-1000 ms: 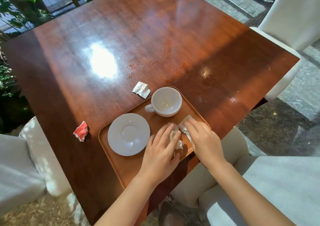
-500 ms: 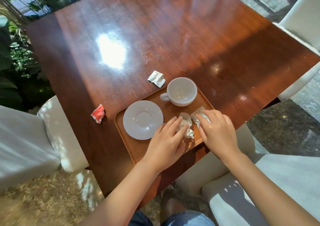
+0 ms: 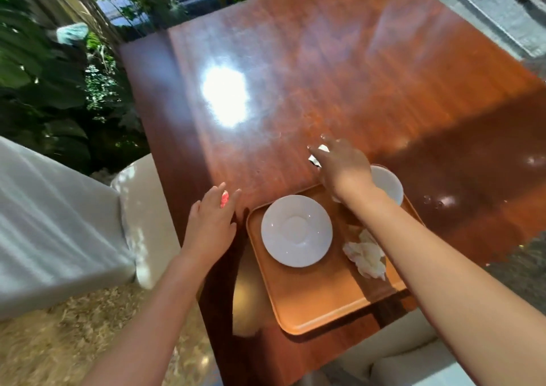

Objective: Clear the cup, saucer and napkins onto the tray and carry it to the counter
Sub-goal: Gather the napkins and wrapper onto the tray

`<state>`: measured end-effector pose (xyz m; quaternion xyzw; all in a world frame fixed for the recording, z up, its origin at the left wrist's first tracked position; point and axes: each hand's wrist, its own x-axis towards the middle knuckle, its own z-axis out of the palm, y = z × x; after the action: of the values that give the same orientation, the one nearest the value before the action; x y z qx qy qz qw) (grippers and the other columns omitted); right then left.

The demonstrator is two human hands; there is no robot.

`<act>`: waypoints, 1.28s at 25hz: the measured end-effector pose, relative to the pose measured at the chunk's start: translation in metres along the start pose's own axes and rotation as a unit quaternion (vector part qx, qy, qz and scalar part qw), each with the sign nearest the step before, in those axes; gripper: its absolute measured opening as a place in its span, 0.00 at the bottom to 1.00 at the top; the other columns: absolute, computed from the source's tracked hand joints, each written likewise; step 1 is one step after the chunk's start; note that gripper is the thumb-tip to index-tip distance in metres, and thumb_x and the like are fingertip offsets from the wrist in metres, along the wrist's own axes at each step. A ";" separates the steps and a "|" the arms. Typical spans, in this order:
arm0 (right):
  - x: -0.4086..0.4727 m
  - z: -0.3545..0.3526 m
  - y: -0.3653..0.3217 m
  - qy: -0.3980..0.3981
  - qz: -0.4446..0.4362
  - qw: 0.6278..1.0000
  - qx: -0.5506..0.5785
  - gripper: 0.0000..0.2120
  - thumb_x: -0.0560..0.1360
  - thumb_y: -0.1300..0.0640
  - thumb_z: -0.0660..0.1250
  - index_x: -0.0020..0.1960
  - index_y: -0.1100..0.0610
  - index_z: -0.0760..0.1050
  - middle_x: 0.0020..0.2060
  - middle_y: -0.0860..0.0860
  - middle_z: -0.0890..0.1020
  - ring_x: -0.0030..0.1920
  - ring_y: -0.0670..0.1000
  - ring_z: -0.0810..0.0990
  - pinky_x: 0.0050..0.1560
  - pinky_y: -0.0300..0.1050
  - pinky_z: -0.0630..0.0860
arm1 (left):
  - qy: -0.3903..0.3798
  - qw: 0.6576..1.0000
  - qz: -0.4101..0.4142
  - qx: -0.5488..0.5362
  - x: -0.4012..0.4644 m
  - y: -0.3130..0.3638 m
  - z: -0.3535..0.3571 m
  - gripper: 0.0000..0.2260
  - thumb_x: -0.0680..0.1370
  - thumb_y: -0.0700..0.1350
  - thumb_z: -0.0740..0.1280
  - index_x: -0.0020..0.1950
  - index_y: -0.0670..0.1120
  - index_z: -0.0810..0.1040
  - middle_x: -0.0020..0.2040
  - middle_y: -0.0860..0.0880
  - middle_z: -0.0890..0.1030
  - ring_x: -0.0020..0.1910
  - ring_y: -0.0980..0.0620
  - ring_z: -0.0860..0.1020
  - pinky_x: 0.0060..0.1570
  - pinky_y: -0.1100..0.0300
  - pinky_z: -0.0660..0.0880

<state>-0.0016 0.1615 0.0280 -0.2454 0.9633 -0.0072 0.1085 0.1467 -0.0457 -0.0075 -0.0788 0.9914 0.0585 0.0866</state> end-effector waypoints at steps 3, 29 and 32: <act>0.021 0.012 0.000 -0.037 0.022 0.999 -0.012 0.18 0.78 0.62 0.56 0.66 0.55 0.69 0.69 0.57 0.68 0.65 0.62 0.69 0.57 0.53 0.72 | -0.028 0.999 -0.015 -0.011 0.009 -0.019 0.012 0.26 0.75 0.44 0.66 0.72 0.50 0.64 0.73 0.44 0.64 0.71 0.46 0.62 0.63 0.49 0.67; -0.206 0.076 -0.002 0.113 -0.130 0.981 0.084 0.16 0.65 0.65 0.74 0.52 0.57 0.81 0.48 0.55 0.85 0.50 0.57 0.82 0.42 0.47 0.79 | 0.025 0.963 0.199 -0.180 -0.112 0.093 0.030 0.16 0.77 0.41 0.61 0.64 0.42 0.76 0.58 0.41 0.80 0.56 0.48 0.79 0.55 0.66 0.71; -0.215 0.088 -0.006 0.119 -0.146 0.980 0.070 0.15 0.69 0.65 0.65 0.53 0.57 0.80 0.48 0.54 0.85 0.49 0.56 0.82 0.42 0.47 0.79 | 0.009 0.964 0.209 -0.167 -0.120 0.096 0.037 0.16 0.75 0.39 0.67 0.62 0.41 0.77 0.58 0.42 0.81 0.58 0.48 0.78 0.56 0.64 0.72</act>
<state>0.2035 0.2620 -0.0138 -0.3729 0.9201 -0.1197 0.0082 0.2533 0.0706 -0.0127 0.1164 0.9628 0.2389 0.0488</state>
